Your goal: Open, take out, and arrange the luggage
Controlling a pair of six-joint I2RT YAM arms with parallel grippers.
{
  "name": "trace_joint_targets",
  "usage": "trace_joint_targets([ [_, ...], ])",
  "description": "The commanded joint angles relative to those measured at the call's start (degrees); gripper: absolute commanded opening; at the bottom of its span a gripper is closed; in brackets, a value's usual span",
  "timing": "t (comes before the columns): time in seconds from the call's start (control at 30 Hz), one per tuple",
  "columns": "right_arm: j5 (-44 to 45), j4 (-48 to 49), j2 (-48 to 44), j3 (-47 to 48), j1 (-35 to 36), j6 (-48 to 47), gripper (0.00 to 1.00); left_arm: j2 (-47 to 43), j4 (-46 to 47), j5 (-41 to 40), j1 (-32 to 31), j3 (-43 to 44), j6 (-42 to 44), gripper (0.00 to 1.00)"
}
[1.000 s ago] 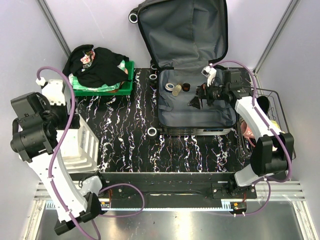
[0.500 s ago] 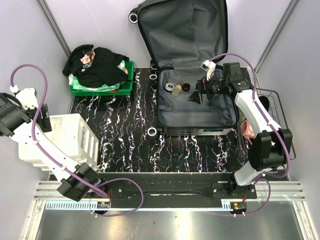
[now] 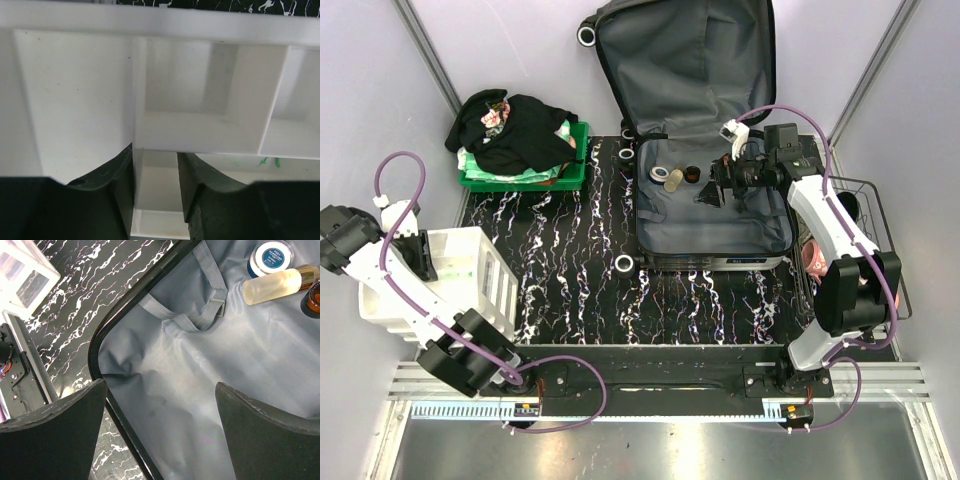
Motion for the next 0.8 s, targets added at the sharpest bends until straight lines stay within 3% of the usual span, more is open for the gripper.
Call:
trace_joint_targets([
  [0.0, -0.2, -0.3, 0.5, 2.7, -0.2, 0.3, 1.0, -0.7, -7.3, 6.2, 0.2, -0.2, 0.4, 0.32],
  [0.23, 1.1, 0.4, 1.7, 3.9, -0.2, 3.0, 1.0, 2.2, -7.5, 16.4, -4.1, 2.1, -8.1, 0.0],
  [0.33, 1.7, 1.6, 1.4, 3.3, -0.2, 4.5, 1.0, 1.7, 2.3, 15.4, -12.9, 1.9, -19.7, 0.0],
  [0.53, 4.1, 3.1, 0.8, 2.8, -0.2, 5.7, 1.0, 6.7, 12.4, 12.7, -24.9, 6.0, -32.7, 0.0],
  [0.63, 5.6, 3.1, 0.2, 2.8, -0.1, 5.4, 1.0, 9.8, 17.9, 11.4, -28.4, 8.4, -38.5, 0.0],
  [0.77, 6.8, 3.2, -0.3, 2.1, -0.2, 4.5, 1.0, 14.9, 20.8, 8.2, -32.9, 14.8, -39.4, 0.0],
])
